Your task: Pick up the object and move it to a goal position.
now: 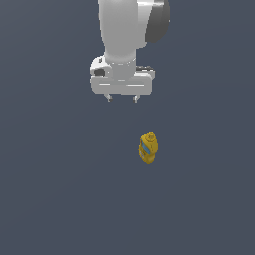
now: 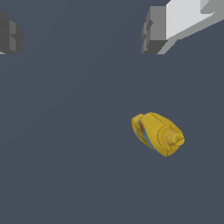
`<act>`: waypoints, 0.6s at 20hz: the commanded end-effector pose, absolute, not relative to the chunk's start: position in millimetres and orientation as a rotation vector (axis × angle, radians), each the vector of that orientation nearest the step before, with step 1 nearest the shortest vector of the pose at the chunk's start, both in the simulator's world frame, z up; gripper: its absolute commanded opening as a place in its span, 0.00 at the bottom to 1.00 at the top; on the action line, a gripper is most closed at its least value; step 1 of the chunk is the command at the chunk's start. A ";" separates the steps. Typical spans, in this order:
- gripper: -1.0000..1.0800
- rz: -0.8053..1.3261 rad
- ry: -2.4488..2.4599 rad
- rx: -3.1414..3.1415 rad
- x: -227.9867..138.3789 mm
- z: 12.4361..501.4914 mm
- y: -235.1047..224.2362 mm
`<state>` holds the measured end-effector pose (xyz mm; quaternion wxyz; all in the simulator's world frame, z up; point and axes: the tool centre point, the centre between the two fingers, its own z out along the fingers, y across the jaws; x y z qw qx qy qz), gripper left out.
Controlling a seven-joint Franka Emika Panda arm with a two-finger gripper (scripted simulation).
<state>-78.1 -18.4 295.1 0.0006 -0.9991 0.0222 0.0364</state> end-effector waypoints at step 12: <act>0.96 0.088 -0.115 -3.145 -53.6 279.0 6.0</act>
